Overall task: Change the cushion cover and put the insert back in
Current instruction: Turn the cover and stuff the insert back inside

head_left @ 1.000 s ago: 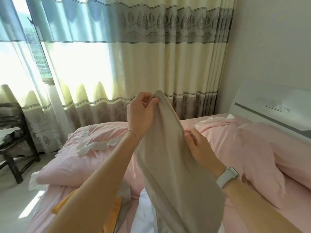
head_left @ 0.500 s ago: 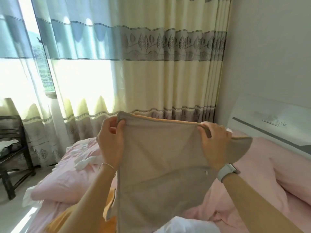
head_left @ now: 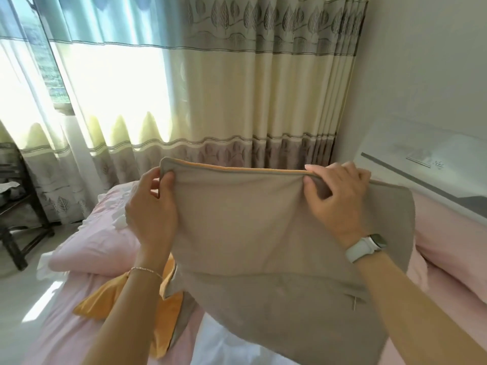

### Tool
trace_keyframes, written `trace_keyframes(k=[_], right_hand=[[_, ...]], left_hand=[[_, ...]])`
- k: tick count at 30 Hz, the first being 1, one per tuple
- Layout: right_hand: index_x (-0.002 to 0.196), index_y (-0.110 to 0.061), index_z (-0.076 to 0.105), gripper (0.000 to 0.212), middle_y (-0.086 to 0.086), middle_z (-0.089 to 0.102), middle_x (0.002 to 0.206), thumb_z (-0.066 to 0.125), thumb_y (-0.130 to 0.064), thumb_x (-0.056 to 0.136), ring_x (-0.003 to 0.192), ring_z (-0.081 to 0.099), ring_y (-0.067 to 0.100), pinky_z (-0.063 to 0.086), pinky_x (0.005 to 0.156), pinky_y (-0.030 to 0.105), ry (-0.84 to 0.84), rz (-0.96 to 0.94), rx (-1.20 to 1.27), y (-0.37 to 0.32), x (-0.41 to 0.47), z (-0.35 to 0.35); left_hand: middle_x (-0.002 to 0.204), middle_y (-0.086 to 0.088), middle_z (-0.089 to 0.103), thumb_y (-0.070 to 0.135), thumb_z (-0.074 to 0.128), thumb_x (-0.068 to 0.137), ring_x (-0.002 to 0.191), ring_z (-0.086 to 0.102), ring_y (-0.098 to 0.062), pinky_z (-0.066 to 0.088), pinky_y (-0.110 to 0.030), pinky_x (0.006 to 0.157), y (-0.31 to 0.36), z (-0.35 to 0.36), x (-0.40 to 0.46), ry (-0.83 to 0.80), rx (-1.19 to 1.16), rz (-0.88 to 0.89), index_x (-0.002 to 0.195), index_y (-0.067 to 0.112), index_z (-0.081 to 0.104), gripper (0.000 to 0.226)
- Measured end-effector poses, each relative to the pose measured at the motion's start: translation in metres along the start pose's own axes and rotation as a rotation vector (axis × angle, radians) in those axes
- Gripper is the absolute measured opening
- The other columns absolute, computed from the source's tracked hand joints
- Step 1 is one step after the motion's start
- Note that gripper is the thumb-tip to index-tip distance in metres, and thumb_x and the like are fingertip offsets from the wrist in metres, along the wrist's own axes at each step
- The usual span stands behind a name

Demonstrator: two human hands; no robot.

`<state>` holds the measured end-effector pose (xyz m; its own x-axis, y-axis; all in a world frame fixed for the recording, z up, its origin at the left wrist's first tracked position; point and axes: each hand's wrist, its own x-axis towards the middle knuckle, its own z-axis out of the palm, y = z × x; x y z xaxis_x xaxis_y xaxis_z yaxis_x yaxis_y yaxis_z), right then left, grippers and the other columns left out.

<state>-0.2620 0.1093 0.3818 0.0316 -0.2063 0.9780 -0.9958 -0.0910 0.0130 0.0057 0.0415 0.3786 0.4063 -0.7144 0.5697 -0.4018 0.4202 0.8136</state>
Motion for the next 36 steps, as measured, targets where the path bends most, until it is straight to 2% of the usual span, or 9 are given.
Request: trace_keyframes(k=[4,9,15,18,22,24,26,30,36], right_hand=[[0.091,-0.02,0.071,0.029,0.0,0.066,0.079,0.049,-0.037,0.083,0.083,0.049,0.021,0.024,0.073,0.034,-0.356,0.135,-0.03,0.012,-0.034,0.049],[0.138,-0.024,0.042,0.045,0.003,0.049,0.133,0.047,-0.026,0.094,0.125,0.036,0.025,0.026,0.101,0.041,-1.063,0.402,-0.107,0.025,-0.116,0.098],[0.138,-0.02,0.043,0.044,0.003,0.044,0.139,0.045,-0.02,0.093,0.127,0.037,0.025,0.028,0.104,0.035,-1.325,0.485,-0.008,0.017,-0.231,0.089],[0.131,-0.009,0.05,0.039,0.013,0.049,0.133,0.048,-0.012,0.092,0.122,0.042,0.032,0.032,0.102,0.037,-1.373,0.629,0.099,0.015,-0.289,0.069],[0.127,-0.001,0.052,0.036,0.02,0.052,0.126,0.05,-0.008,0.091,0.118,0.045,0.037,0.034,0.096,0.04,-1.221,0.918,0.055,0.013,-0.352,0.025],[0.132,0.0,0.046,0.041,0.02,0.045,0.131,0.048,-0.014,0.093,0.122,0.038,0.037,0.033,0.096,0.042,-1.189,1.068,-0.096,0.01,-0.374,-0.001],[0.137,0.001,0.035,0.048,0.022,0.037,0.138,0.044,-0.021,0.096,0.126,0.032,0.038,0.032,0.097,0.046,-1.252,1.233,-0.22,0.008,-0.391,-0.023],[0.127,0.012,0.037,0.043,0.031,0.04,0.132,0.036,-0.02,0.098,0.119,0.039,0.044,0.033,0.096,0.045,-1.334,1.512,-0.21,0.01,-0.405,-0.044],[0.131,-0.001,0.041,0.036,0.022,0.042,0.132,0.036,-0.008,0.095,0.108,0.048,0.043,0.039,0.084,0.042,-1.096,1.332,-0.192,0.027,-0.369,-0.049]], left_hand=[[0.102,-0.007,0.066,0.035,0.049,0.093,0.098,0.057,-0.027,0.039,-0.035,0.082,-0.05,0.036,0.007,-0.286,0.254,-0.088,0.11,0.016,0.062,0.029],[0.138,-0.018,0.044,0.028,0.048,0.095,0.127,0.041,-0.031,0.032,-0.038,0.102,-0.121,0.073,-0.018,-0.596,0.415,-0.278,0.137,0.007,0.039,0.048],[0.124,-0.016,0.05,0.022,0.046,0.093,0.117,0.045,-0.035,0.036,-0.039,0.097,-0.188,0.08,-0.127,-0.882,0.541,-0.212,0.128,0.01,0.048,0.037],[0.134,-0.012,0.043,0.03,0.05,0.092,0.125,0.037,-0.032,0.034,-0.041,0.099,-0.212,0.075,-0.182,-0.97,0.605,-0.281,0.133,0.014,0.044,0.045],[0.151,-0.014,0.022,0.044,0.054,0.088,0.139,0.017,-0.03,0.019,-0.048,0.11,-0.232,0.056,-0.23,-0.797,0.714,-0.565,0.146,0.01,0.019,0.075],[0.148,-0.015,0.029,0.048,0.053,0.086,0.136,0.025,-0.034,0.02,-0.05,0.108,-0.246,0.038,-0.244,-0.681,0.736,-0.797,0.145,0.009,0.018,0.078],[0.132,-0.016,0.05,0.046,0.05,0.083,0.12,0.044,-0.036,0.033,-0.047,0.103,-0.255,0.02,-0.257,-0.57,0.667,-0.899,0.135,0.009,0.039,0.065],[0.104,-0.014,0.064,0.025,0.051,0.088,0.099,0.057,-0.031,0.04,-0.033,0.081,-0.243,0.002,-0.264,-0.496,0.504,-0.792,0.111,0.005,0.06,0.031],[0.098,-0.017,0.064,0.017,0.053,0.091,0.086,0.057,-0.035,0.035,-0.031,0.073,-0.195,0.004,-0.241,-0.558,0.582,-0.353,0.118,0.007,0.053,0.029]])
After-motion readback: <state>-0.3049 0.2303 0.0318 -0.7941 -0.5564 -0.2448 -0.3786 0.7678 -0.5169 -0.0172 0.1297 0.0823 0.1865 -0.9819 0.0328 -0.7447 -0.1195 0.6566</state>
